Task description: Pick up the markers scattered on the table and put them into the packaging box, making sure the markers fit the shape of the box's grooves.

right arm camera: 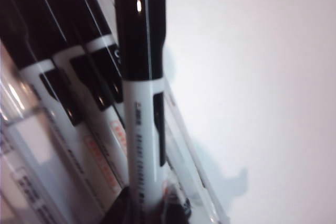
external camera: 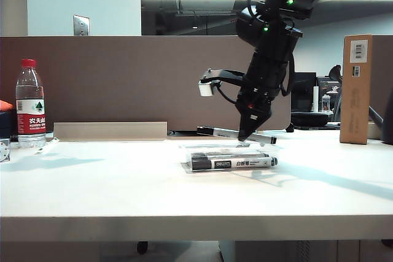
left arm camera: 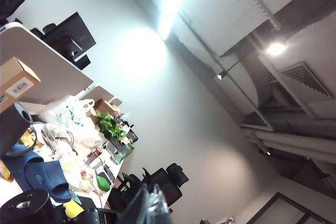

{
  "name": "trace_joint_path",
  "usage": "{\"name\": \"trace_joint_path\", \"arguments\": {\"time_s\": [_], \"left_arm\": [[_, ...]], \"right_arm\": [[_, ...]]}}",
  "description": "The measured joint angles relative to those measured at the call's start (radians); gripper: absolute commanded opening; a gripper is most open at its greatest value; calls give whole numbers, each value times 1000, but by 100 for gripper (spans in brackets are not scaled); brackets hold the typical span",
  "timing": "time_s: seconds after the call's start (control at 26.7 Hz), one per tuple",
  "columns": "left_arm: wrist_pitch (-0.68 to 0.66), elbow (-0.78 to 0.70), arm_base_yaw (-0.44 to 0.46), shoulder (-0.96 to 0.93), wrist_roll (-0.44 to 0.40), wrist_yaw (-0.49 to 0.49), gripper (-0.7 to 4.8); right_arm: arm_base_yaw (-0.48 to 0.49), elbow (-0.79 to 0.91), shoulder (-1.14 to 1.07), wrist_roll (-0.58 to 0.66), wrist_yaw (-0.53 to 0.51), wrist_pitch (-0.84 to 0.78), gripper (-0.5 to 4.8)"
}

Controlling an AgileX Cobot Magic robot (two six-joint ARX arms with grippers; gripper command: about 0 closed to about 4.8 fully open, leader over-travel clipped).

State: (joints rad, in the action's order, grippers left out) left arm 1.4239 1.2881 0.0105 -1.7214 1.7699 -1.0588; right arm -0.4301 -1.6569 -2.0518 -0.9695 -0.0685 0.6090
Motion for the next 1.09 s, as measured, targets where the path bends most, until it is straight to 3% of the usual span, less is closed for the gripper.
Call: {"name": "trace_joint_path", "arguments": {"time_s": [0.3, 0.34, 0.45, 0.49, 1.09], "left_arm": [[0, 0, 4, 0, -1, -1, -4], [0, 0, 4, 0, -1, -1, -4], [0, 0, 4, 0, -1, -1, -4], [0, 0, 4, 0, -1, -1, -4], [0, 0, 4, 0, -1, -1, -4]], "right_arm": [[-3, 0, 0, 0, -77, 69, 2], [-3, 0, 0, 0, -82, 71, 17], [-2, 0, 0, 0, -82, 71, 141], [-2, 0, 0, 1, -83, 70, 154], [-2, -2, 1, 71, -84, 60, 147]]}}
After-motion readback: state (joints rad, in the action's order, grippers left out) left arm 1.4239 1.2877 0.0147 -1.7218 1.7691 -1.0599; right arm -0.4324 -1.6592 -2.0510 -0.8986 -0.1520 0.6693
